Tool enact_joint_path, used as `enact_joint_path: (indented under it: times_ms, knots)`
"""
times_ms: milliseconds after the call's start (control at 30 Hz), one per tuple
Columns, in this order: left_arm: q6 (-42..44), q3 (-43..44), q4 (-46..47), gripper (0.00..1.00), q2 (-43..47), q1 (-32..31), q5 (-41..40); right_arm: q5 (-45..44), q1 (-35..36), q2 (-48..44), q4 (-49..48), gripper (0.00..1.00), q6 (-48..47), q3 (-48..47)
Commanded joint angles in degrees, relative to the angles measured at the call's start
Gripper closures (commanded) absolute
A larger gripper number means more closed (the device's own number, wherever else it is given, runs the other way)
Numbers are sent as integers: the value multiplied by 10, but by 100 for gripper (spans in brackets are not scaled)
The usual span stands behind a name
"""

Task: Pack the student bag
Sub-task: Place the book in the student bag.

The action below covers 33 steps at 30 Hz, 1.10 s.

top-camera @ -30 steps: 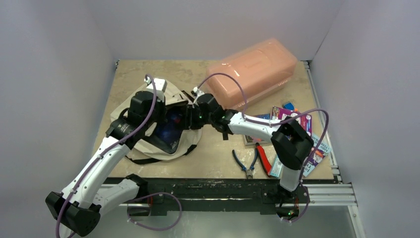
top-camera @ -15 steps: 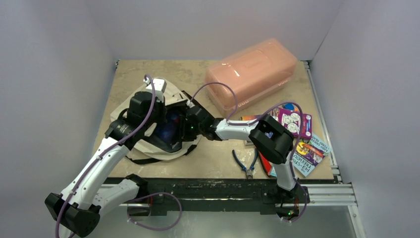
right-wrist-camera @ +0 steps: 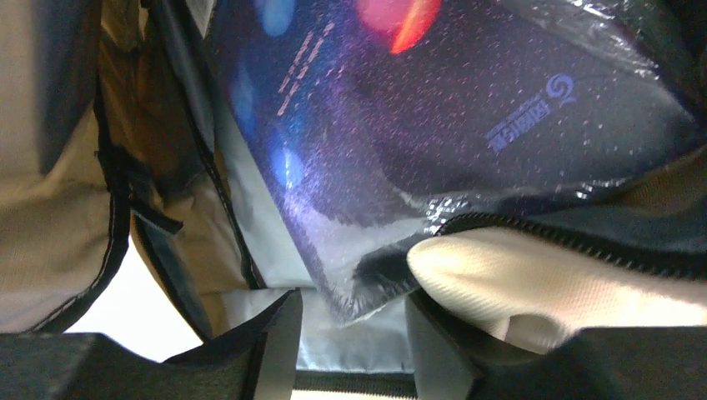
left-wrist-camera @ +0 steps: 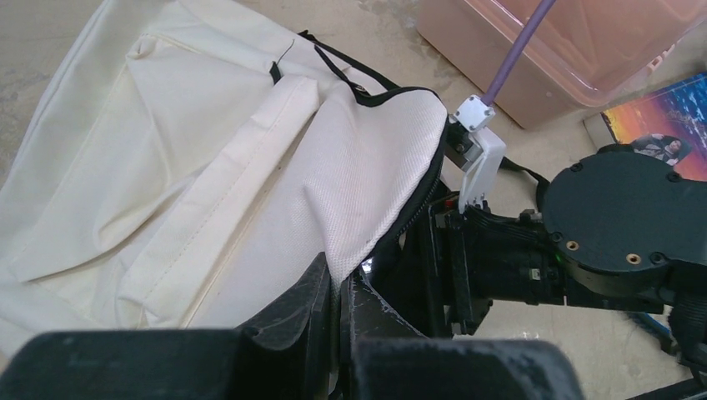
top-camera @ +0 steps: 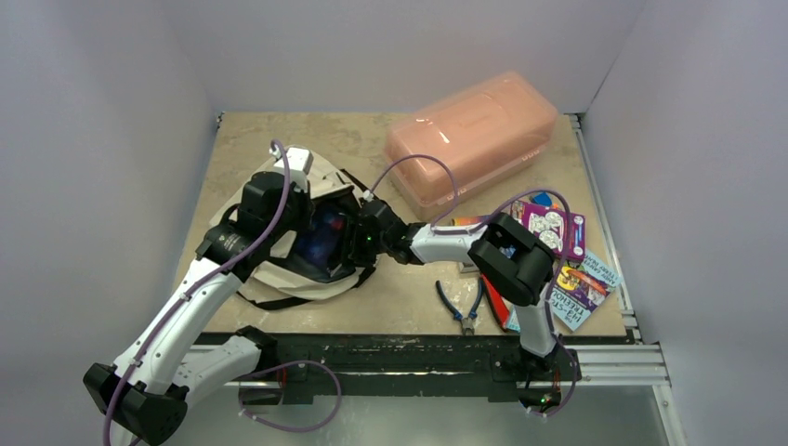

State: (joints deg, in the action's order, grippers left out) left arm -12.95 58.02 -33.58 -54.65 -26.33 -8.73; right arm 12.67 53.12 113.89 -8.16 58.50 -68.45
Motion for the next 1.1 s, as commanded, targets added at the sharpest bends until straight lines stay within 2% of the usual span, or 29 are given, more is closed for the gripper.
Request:
enact_joint_path:
  times_ms: [0,67,200,500,567,633,700,833,933,1033,1067]
  knots:
    - [-14,28,41,100,7,0,29,-3,-10,41,-50,52,16,-37]
    - [-15,26,46,100,5,0,42,-7,-10,54,-64,55,16,-65]
    - [-18,26,47,100,-3,0,54,-23,-9,65,-108,67,41,-91]
    - [-19,26,46,100,-6,0,49,-44,-2,66,-253,74,69,-109]
    - [-20,25,47,100,-6,0,51,-50,-1,63,-278,71,55,-111]
    - [-22,26,48,100,-6,0,56,-55,0,70,-264,66,38,-136]
    - [-22,26,49,100,-4,0,63,-44,-1,89,-321,64,32,-140]
    - [-20,22,57,100,3,0,76,-31,-2,132,-325,65,50,-174]
    - [-25,20,60,100,7,0,73,-33,-1,142,-274,67,57,-172]
    - [-30,19,55,100,11,0,50,-43,-5,113,-236,52,49,-116]
    - [-32,20,51,100,12,0,39,-44,-10,106,-226,50,47,-98]
